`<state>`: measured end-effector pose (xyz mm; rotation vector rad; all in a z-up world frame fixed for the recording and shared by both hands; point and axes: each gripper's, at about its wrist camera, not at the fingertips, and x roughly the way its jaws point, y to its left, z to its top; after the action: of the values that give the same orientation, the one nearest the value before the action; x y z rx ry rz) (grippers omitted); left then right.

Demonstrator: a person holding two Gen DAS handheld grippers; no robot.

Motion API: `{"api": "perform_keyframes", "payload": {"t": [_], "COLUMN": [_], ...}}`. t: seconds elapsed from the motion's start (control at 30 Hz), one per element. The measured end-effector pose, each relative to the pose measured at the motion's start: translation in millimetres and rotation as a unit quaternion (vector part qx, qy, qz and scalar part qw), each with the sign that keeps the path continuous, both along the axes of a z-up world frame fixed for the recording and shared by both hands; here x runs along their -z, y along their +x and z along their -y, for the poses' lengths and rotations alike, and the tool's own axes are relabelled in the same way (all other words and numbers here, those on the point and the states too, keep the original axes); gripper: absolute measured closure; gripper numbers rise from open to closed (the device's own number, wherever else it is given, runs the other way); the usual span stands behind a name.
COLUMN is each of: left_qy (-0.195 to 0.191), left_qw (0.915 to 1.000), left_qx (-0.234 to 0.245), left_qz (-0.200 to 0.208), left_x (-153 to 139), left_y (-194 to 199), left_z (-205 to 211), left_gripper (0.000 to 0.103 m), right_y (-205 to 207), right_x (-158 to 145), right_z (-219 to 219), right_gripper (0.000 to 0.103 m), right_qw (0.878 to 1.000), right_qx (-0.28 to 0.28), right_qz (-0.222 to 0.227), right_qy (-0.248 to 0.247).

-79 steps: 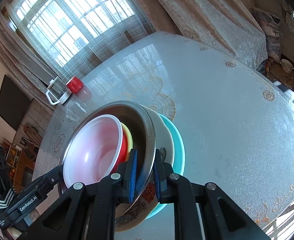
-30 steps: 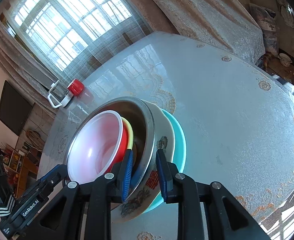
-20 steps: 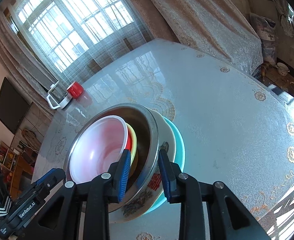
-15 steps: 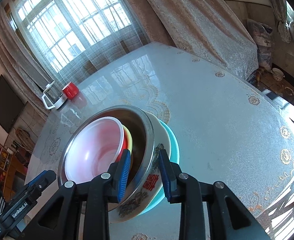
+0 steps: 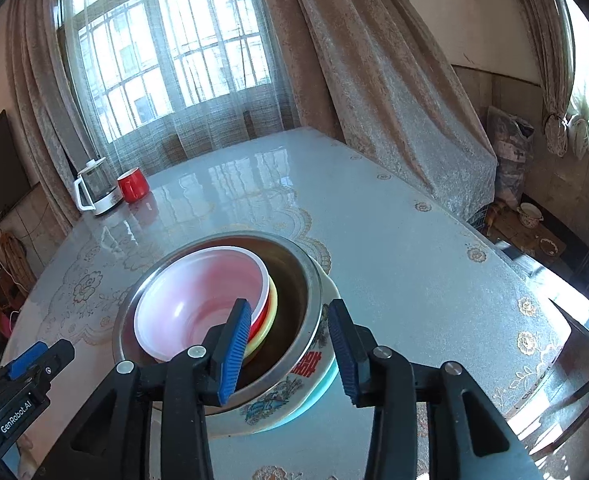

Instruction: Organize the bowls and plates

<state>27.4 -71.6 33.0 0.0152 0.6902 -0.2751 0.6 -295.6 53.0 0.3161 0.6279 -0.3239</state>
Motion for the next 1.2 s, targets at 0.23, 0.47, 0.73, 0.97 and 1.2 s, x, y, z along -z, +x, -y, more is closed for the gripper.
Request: {"api": "perform_keyframes", "payload": {"t": [0.23,0.47,0.73,0.97,1.2], "left_qy": [0.011,0.015,0.011,0.021,0.022], "left_qw": [0.9997,0.9996,0.9995,0.9992,0.9993], "left_qx": [0.008,0.014,0.024,0.020,0.006], "left_qz": [0.020,0.017,0.018,0.029,0.029], "left_x": [0,0,-3,-4,-2], "left_y": [-18,-22,-28,-33,-32], "left_z": [9,15,22,28,26], "left_gripper": [0.008,0.001,0.000,0.000,0.000], "right_y": [-5,-7,-7,-7,-9], "right_x": [6,4,5,4,6], "right_z": [-14,-21,-22,-20,-19], "right_gripper": [0.060,0.060,0.060,0.060,0.060], "right_qw": [1.000,1.000,1.000,1.000,1.000], "right_qx": [0.006,-0.002,-0.004,0.000,0.002], "right_qz": [0.001,0.006,0.008,0.011,0.010], "right_qy": [-0.012,-0.023,-0.021,-0.018,-0.019]}}
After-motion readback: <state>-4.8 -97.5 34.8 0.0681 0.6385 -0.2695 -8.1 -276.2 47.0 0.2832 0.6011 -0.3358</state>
